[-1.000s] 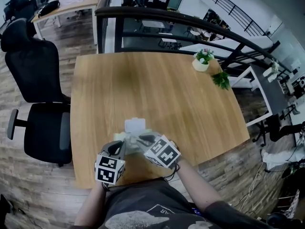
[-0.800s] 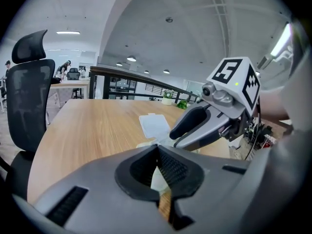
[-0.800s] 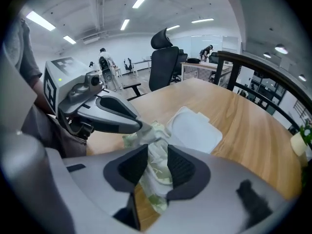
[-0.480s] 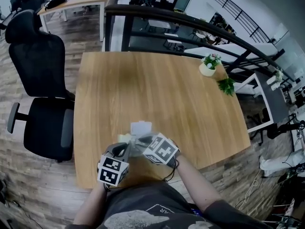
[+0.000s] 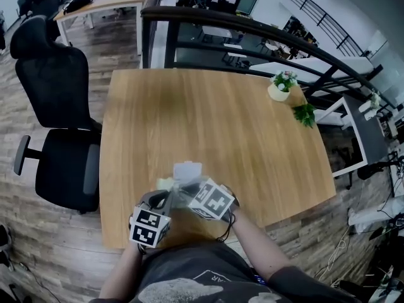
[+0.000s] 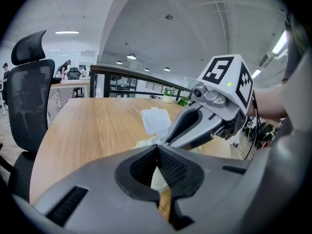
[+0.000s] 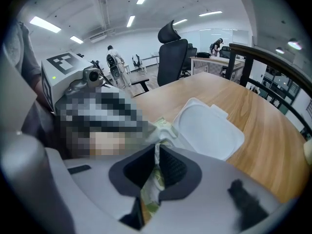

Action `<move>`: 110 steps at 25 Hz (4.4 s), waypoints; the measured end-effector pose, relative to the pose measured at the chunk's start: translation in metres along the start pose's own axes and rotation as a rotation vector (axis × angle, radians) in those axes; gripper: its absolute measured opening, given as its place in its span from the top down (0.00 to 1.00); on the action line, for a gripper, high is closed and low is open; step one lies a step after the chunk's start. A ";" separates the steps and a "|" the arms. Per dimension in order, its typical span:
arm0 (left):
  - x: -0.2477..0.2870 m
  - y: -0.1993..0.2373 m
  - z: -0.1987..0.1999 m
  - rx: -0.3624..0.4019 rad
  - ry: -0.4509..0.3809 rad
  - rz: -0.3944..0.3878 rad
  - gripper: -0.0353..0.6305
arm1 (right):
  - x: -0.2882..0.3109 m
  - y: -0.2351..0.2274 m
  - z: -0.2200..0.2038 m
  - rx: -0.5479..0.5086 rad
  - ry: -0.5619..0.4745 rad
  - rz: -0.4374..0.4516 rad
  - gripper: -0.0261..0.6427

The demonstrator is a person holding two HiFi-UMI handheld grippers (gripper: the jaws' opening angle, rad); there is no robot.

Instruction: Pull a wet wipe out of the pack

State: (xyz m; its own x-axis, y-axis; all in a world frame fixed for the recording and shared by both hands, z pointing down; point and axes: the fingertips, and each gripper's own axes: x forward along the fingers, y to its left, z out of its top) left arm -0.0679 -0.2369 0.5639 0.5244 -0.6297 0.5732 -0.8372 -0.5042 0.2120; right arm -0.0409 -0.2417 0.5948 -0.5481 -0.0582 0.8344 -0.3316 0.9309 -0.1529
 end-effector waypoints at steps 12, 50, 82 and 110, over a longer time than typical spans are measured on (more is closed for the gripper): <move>-0.002 -0.002 0.004 0.017 0.008 0.049 0.93 | -0.021 -0.009 -0.010 0.027 -0.055 -0.037 0.90; -0.003 -0.012 0.013 -0.043 0.006 0.276 0.93 | -0.130 -0.075 -0.110 0.153 -0.226 -0.179 0.90; -0.092 -0.042 -0.002 0.031 -0.119 0.098 0.92 | -0.147 0.031 -0.104 0.338 -0.331 -0.394 0.90; -0.263 -0.072 -0.094 0.110 -0.210 -0.113 0.92 | -0.158 0.257 -0.113 0.567 -0.475 -0.652 0.90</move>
State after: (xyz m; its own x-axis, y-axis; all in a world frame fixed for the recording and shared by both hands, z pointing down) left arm -0.1600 0.0204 0.4719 0.6443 -0.6688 0.3710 -0.7553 -0.6325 0.1716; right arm 0.0476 0.0474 0.4839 -0.3377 -0.7528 0.5650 -0.9294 0.3616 -0.0736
